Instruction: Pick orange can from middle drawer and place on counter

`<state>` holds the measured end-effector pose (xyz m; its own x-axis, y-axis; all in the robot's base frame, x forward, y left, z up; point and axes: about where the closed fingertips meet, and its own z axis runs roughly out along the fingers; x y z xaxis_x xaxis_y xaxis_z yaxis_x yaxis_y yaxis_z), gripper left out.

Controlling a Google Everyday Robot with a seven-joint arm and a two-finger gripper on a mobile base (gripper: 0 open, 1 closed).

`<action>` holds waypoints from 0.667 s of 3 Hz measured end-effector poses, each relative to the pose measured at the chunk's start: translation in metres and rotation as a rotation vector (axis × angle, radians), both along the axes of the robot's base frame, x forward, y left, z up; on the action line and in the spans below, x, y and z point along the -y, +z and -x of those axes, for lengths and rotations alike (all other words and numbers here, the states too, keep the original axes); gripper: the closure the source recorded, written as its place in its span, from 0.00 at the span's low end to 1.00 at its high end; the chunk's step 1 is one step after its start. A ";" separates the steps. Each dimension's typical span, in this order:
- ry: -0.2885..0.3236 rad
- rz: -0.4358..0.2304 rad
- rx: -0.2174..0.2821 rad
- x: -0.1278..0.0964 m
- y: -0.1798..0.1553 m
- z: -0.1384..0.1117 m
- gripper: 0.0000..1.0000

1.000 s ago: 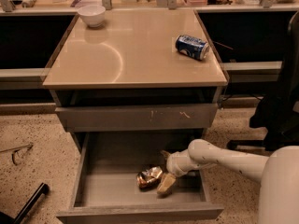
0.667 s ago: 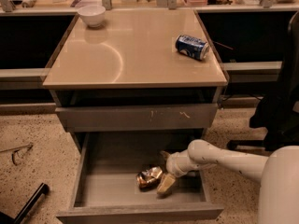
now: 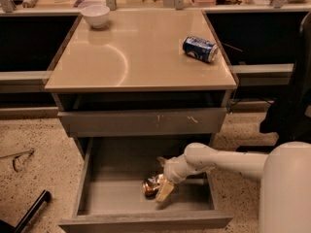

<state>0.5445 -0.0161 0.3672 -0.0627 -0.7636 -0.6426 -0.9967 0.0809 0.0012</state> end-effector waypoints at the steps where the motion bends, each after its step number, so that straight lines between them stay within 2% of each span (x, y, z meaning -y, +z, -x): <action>1: 0.010 -0.003 -0.016 -0.005 -0.003 0.000 0.09; 2: 0.010 -0.003 -0.016 -0.005 -0.003 0.000 0.28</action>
Offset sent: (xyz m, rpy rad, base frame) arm 0.0002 0.0045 -0.0028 0.0022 0.0139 0.0087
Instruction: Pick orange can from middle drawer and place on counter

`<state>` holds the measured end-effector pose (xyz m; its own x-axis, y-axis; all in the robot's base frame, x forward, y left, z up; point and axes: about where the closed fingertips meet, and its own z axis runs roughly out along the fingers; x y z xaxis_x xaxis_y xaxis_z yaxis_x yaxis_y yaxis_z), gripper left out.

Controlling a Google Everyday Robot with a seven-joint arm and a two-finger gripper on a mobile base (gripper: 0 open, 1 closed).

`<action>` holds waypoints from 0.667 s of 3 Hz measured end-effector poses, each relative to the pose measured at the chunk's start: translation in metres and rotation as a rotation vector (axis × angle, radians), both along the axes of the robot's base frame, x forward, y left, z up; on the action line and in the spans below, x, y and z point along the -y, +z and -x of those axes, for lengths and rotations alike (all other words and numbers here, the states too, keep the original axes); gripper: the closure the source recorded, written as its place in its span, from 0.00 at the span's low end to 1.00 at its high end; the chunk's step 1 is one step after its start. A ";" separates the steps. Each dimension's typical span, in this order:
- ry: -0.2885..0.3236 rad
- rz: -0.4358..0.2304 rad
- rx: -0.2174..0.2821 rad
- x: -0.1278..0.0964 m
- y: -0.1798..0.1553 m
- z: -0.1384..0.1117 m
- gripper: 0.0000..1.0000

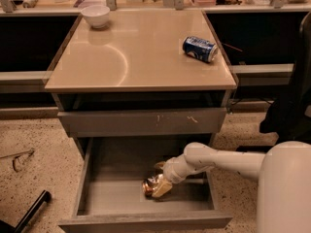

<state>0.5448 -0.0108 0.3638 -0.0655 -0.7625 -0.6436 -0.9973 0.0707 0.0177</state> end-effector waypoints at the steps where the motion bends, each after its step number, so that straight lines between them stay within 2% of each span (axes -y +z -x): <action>1: 0.000 0.000 0.000 0.000 0.000 0.000 0.51; 2: 0.001 -0.005 0.012 -0.001 0.005 0.003 0.74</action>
Offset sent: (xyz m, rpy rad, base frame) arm -0.0047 -0.0007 0.0129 0.0087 -0.0334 -0.0029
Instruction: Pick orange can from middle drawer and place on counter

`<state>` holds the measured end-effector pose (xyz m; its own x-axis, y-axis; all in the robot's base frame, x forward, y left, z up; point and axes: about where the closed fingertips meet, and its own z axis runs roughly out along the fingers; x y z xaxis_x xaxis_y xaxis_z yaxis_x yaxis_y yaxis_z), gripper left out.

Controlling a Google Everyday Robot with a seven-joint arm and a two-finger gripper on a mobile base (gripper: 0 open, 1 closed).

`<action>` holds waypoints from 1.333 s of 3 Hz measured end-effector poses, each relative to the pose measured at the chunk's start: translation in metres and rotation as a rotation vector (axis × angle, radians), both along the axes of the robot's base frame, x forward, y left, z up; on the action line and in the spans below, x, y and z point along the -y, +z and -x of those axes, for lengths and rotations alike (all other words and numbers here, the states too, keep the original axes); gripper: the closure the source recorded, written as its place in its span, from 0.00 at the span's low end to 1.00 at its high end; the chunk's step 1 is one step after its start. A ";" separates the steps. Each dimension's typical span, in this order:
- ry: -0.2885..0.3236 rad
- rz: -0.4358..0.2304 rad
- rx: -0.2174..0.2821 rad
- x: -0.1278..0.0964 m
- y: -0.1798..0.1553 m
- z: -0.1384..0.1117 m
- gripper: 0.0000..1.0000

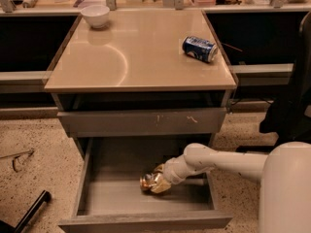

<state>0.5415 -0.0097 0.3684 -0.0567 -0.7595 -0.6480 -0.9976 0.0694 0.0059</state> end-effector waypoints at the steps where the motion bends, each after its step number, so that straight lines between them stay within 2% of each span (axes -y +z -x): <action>1: 0.005 -0.009 0.079 -0.002 0.031 0.014 0.97; 2: 0.038 0.022 0.251 -0.013 0.103 0.036 1.00; 3: 0.038 0.021 0.249 -0.013 0.102 0.036 1.00; 4: 0.046 0.033 0.280 -0.020 0.126 0.036 1.00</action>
Offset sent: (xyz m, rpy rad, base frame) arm -0.0530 0.0211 0.1807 -0.0416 -0.4293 0.0457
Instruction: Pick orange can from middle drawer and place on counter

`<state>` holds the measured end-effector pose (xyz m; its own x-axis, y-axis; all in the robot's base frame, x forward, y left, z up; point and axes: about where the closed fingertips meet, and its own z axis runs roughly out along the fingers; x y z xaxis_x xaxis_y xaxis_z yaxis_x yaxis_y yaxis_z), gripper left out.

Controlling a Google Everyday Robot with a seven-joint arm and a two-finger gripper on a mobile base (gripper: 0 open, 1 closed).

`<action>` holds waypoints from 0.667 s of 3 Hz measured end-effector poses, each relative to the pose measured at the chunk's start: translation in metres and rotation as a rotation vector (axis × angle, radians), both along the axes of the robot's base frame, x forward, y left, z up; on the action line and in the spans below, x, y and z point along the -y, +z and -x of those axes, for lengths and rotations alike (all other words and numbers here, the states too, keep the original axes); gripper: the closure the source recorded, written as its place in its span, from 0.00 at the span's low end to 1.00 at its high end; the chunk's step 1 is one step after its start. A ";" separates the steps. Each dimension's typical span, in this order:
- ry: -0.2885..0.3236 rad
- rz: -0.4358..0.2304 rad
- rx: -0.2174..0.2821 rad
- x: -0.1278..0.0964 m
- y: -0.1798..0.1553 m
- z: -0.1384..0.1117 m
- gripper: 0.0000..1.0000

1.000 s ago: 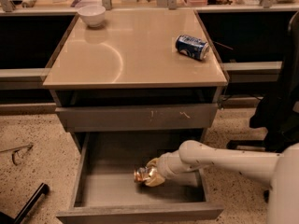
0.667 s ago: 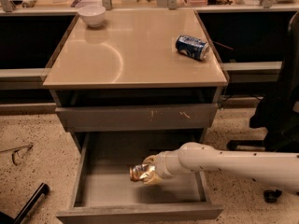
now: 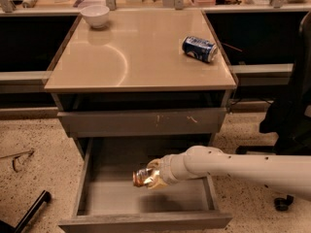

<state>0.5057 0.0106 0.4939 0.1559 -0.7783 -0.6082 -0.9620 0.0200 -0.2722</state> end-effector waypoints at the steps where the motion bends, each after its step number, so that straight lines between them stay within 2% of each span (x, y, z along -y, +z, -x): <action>1: 0.026 0.015 0.083 -0.030 0.061 0.002 1.00; 2: 0.057 0.068 0.172 -0.060 0.131 -0.001 1.00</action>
Offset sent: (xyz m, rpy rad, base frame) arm 0.0149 0.1079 0.2555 -0.1539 -0.3420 0.1016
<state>0.5070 0.0711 0.6249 0.2983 -0.8038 -0.5147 -0.9001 -0.0575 -0.4320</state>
